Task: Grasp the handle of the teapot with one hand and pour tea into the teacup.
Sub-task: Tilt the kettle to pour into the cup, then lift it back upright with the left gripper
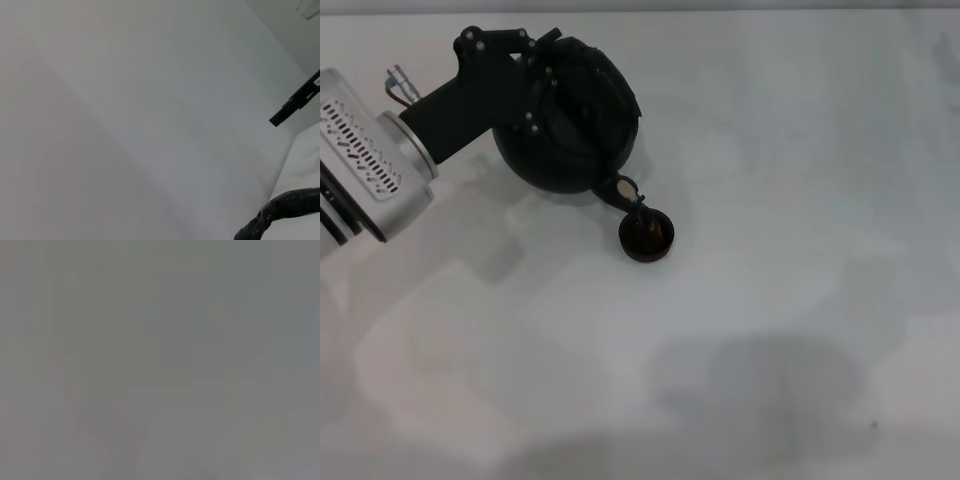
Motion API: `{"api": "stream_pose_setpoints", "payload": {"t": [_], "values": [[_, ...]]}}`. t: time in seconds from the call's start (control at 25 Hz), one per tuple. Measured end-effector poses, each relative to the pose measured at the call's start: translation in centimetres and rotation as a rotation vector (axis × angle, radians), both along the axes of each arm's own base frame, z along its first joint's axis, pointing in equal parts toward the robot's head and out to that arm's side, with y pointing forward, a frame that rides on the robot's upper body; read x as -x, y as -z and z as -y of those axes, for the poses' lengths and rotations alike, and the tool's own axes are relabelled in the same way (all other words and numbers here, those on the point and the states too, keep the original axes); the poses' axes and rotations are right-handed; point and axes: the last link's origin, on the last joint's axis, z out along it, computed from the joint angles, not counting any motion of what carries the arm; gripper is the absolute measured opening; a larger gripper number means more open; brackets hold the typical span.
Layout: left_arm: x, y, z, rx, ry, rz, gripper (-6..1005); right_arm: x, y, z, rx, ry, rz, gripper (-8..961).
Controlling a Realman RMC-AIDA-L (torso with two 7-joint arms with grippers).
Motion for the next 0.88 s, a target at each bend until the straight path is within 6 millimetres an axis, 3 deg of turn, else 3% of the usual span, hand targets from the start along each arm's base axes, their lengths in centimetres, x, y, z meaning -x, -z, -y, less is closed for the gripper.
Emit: {"api": "stream_pose_setpoints", "payload": {"t": [0.88], "values": [[1.9, -0.8, 0.6, -0.064, -0.126, 0.099, 88, 0.8, 0.0, -0.8, 0.005, -0.016, 0.002, 828]]}}
